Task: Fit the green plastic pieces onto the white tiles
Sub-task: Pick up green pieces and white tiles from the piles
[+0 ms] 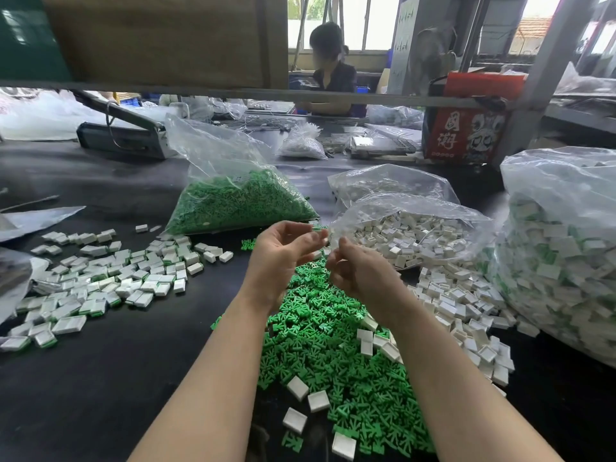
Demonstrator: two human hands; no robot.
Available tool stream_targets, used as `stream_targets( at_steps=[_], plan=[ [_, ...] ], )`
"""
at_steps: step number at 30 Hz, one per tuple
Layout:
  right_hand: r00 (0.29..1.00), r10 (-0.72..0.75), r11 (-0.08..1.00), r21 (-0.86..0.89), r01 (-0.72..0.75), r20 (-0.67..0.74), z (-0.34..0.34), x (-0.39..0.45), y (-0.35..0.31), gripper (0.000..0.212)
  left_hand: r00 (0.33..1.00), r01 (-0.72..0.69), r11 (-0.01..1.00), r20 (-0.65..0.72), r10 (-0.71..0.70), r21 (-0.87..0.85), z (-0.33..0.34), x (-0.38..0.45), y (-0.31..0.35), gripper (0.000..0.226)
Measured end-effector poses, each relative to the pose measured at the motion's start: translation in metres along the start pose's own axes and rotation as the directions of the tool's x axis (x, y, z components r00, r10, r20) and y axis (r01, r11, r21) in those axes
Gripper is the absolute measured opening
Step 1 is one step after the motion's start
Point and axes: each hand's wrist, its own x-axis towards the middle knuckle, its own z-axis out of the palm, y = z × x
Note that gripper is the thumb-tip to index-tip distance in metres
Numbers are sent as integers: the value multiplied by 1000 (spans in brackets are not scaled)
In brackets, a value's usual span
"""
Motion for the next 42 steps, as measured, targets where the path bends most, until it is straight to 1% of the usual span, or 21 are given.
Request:
stream_targets(
  at_steps=[1,3,4,6,8,11,14,16,18,20,21,23,25,27,29,32,34,37,38,39,42],
  plan=[
    [998,1,999,-53,-5,-67,-1,0,-1,38,998,7,998,-67,-3,62,-7,2,-1,22],
    [984,-28,974,-227,-13,-178,-7,0,-2,31,977,43,954,-213,22,297,-26,7,-6,19],
    [974,-58,933,-358,-24,-218,-12,1,-1,29,960,72,896,-273,56,438,-37,9,-9,18],
    [951,-147,803,-595,-47,-274,-21,3,1,25,928,143,731,-347,135,668,-59,8,-15,16],
    [917,-238,648,-755,-95,-319,-31,4,3,21,903,214,583,-386,188,784,-76,4,-17,13],
    [886,-276,432,-871,-233,-374,-41,3,4,16,850,332,465,-475,230,820,-91,1,-19,23],
    [876,-259,277,-901,-335,-406,-45,1,4,20,824,432,381,-530,201,817,-96,3,-17,38],
    [878,-256,228,-908,-351,-403,-46,1,5,25,830,458,321,-528,180,829,-95,4,-16,42],
    [886,-260,211,-918,-336,-384,-46,1,5,21,843,476,245,-518,147,844,-91,3,-14,43],
    [895,-285,203,-934,-294,-343,-44,3,7,17,850,496,167,-515,106,852,-88,2,-13,48],
    [901,-299,205,-943,-262,-315,-43,4,8,17,853,495,154,-512,100,855,-85,2,-12,48],
    [915,-313,237,-954,-183,-253,-40,6,10,17,873,446,178,-470,132,877,-79,3,-12,43],
    [935,-303,269,-958,-100,-183,-37,8,12,23,902,348,245,-395,173,905,-70,4,-12,36],
    [949,-290,240,-970,-51,-121,-33,9,15,32,927,244,365,-327,184,898,-58,5,-11,27],
    [950,-301,190,-981,-25,-83,-29,10,19,36,950,171,481,-274,151,860,-43,4,-9,21],
    [946,-321,130,-991,-6,-48,-27,11,25,30,977,111,576,-196,87,810,-22,2,-9,16],
    [941,-334,150,-989,-11,-61,-27,12,26,22,989,89,630,-143,34,771,-11,1,-11,12],
    [934,-348,161,-987,-20,-76,-28,12,25,11,996,86,680,-80,-40,728,0,0,-14,6],
    [932,-353,184,-983,-13,-79,-27,12,25,8,995,102,712,-68,-76,695,3,0,-15,6],
    [931,-357,237,-971,8,-80,-26,11,24,5,991,131,746,-60,-121,653,6,-1,-15,6],
    [922,-381,491,-861,134,-74,-19,9,15,12,955,272,831,-28,-296,486,13,-2,-16,20]
  ],
)
